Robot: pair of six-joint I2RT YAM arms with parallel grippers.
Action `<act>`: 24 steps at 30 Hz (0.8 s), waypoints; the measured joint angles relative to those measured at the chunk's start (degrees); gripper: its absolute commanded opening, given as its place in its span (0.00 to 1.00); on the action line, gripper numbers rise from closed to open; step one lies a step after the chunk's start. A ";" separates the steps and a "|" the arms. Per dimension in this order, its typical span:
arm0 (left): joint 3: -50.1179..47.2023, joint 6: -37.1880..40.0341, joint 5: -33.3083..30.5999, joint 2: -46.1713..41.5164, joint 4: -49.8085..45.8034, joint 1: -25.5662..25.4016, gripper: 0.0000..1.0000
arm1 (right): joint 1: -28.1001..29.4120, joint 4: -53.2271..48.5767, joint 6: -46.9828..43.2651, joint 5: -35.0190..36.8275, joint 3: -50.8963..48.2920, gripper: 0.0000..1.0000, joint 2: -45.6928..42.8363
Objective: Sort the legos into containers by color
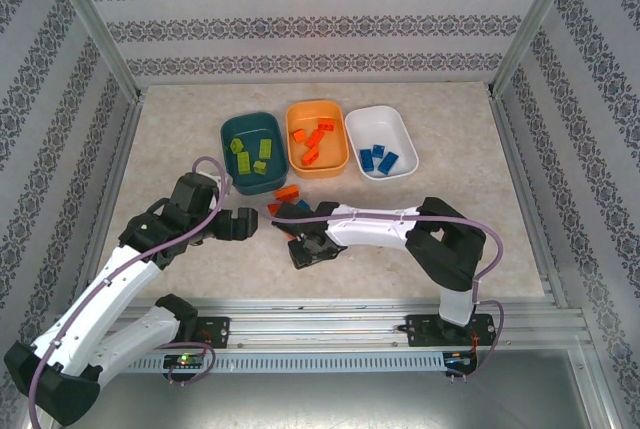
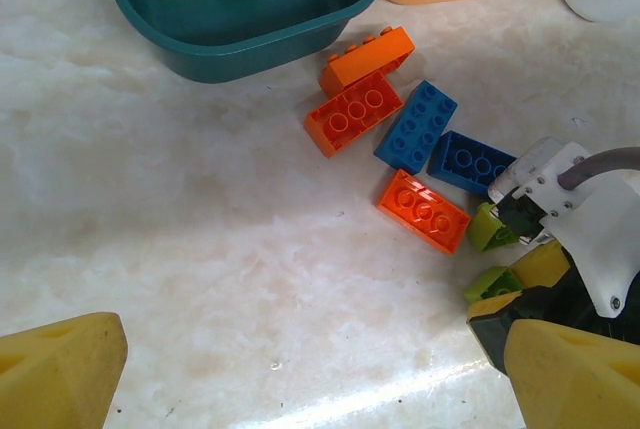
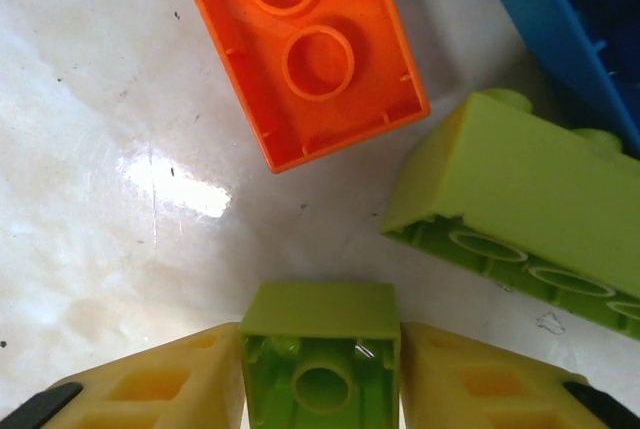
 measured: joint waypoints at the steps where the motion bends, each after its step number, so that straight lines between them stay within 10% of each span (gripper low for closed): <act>1: 0.00 0.02 0.00 -0.15 -0.02 0.09 0.97 | 0.00 -0.17 -0.07 0.22 0.02 0.36 0.00; 24: -0.83 -1.36 0.33 -4.42 -0.13 0.63 0.99 | -9.09 -2.56 -2.91 -1.44 7.15 0.34 -12.22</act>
